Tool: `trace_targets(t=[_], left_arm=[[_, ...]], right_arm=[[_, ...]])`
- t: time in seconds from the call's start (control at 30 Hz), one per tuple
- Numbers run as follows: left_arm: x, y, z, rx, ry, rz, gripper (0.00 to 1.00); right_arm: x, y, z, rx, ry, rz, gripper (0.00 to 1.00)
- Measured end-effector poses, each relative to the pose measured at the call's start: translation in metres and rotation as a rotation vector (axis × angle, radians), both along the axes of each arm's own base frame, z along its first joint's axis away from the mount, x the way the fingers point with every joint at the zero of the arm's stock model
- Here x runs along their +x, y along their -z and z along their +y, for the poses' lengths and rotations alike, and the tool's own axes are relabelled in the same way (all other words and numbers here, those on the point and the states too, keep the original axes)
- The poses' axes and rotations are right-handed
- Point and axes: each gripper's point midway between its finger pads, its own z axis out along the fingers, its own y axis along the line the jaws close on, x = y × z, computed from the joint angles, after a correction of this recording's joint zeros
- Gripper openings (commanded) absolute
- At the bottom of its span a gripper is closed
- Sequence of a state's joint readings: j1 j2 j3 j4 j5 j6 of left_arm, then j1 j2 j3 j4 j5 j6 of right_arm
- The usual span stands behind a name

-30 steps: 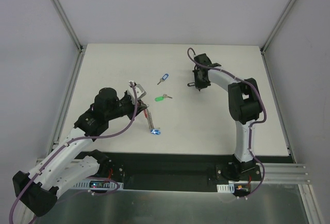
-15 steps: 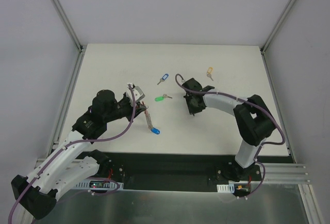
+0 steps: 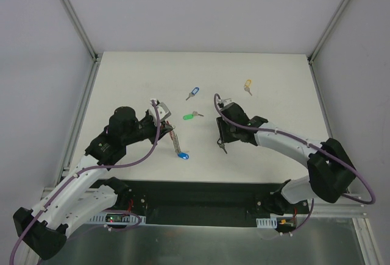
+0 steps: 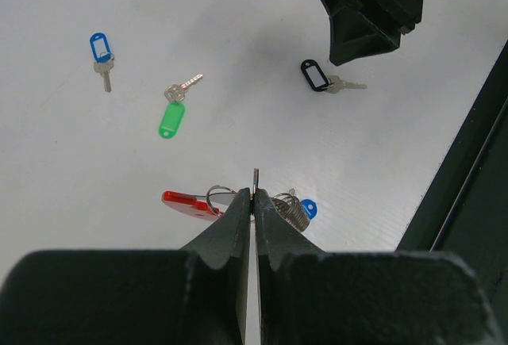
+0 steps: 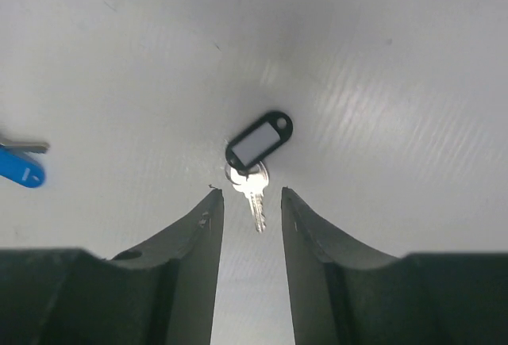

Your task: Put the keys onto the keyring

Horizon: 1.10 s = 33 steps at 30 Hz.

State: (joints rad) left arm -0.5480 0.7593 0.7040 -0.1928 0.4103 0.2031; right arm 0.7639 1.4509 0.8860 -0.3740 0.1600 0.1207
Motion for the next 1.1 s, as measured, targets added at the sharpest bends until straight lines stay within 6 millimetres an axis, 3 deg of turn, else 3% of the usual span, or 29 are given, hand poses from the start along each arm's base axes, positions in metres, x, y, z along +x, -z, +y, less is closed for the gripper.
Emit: trace_targets(t=[0.07,0.17,0.37,0.7,0.9,1.03,1.1], left_arm=[[0.000,0.000,0.000,0.000,0.000,-0.001,0.00],[0.000,0.000,0.000,0.000,0.000,-0.001,0.00],[0.000,0.000,0.000,0.002,0.001,-0.003,0.00],[0.000,0.000,0.000,0.004,0.003,-0.006,0.00],[0.000,0.000,0.000,0.004,0.002,-0.006,0.00],[0.000,0.000,0.000,0.004,0.003,-0.006,0.00],[0.000,0.000,0.000,0.005,0.003,-0.006,0.00]], right_arm=[[0.011,-0.013,0.009,0.057,-0.014,-0.060,0.35],[0.020,-0.014,0.015,0.095,-0.038,-0.098,0.33],[0.013,0.011,0.011,0.054,-0.132,-0.082,0.32],[-0.007,0.035,0.026,-0.045,-0.307,-0.068,0.30],[-0.004,0.039,0.021,-0.092,-0.311,-0.081,0.20],[-0.001,0.040,0.019,-0.115,-0.314,-0.095,0.04],[0.000,0.039,0.019,-0.119,-0.316,-0.101,0.01]])
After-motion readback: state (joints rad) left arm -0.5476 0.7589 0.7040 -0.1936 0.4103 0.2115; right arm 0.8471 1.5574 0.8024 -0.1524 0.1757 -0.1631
